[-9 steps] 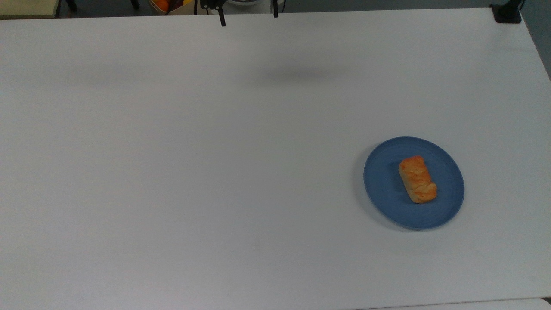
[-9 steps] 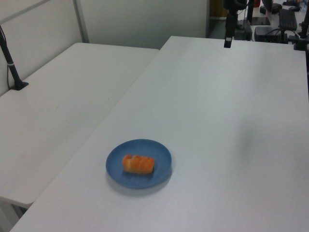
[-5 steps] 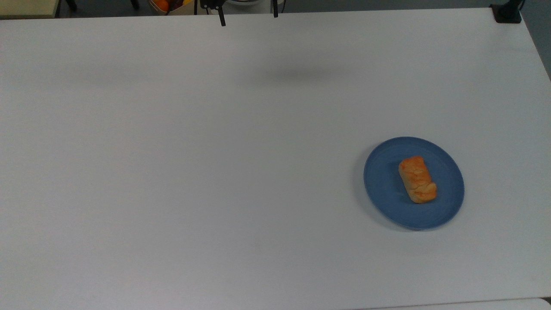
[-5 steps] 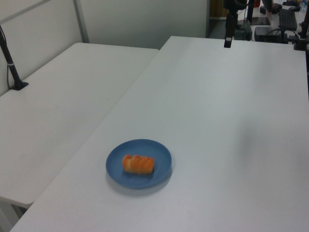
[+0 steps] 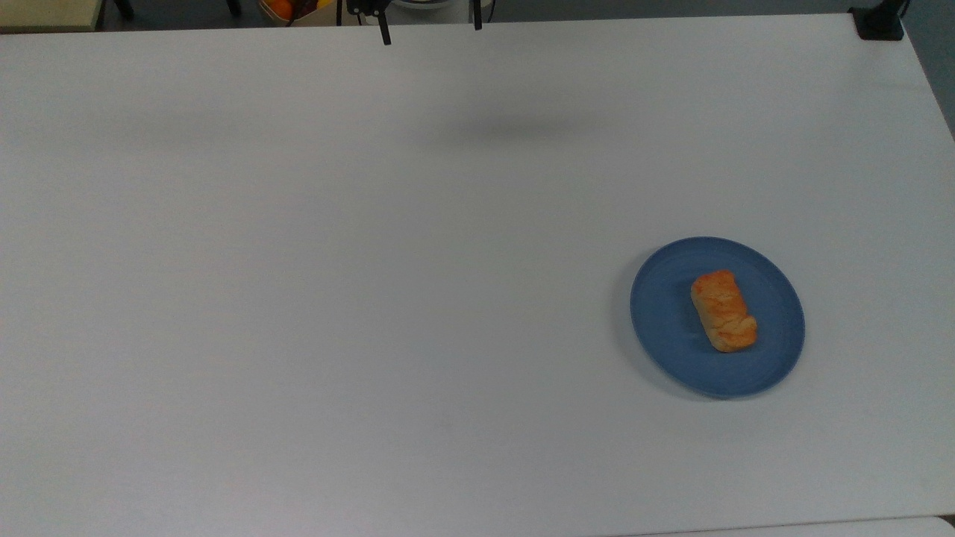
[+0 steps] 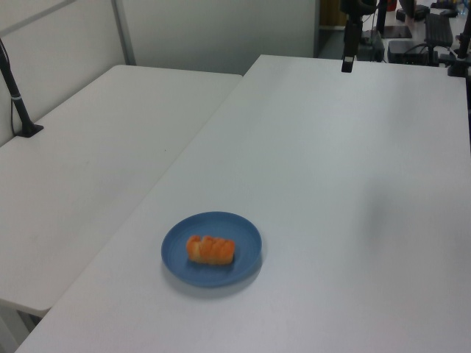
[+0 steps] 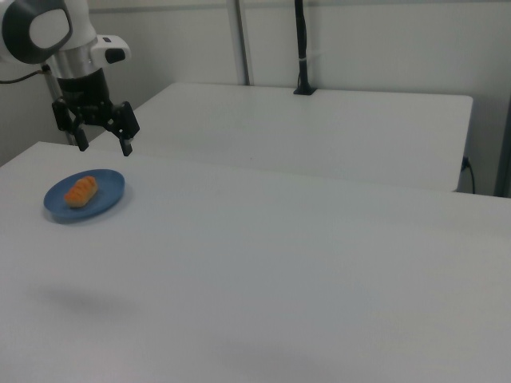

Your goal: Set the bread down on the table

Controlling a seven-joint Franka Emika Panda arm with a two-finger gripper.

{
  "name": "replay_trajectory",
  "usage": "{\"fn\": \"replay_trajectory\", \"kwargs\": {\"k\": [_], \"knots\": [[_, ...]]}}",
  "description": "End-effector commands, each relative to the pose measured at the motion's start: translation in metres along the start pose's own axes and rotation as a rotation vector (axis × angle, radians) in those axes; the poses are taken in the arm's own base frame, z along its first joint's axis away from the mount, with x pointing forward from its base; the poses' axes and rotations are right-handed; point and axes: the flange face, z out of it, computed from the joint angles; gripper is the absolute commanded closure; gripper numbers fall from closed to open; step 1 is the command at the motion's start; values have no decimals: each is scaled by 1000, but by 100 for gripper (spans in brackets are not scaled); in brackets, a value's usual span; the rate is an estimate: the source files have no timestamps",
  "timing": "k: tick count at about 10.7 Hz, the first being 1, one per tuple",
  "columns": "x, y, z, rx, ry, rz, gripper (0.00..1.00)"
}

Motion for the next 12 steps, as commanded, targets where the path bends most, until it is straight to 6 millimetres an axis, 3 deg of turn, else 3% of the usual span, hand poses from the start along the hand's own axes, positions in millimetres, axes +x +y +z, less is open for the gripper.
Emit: {"fn": "replay_trajectory", "kwargs": {"k": [1,3,5,8,12], "knots": [[-16,-1,4,28,-63,-35,0],[-23,-14,19,39,-148,-48,0],[-20,-44,30,41,-175,-94,0],[2,-97,75,22,-230,-6,0],[38,-161,118,33,-91,61,0]]}}
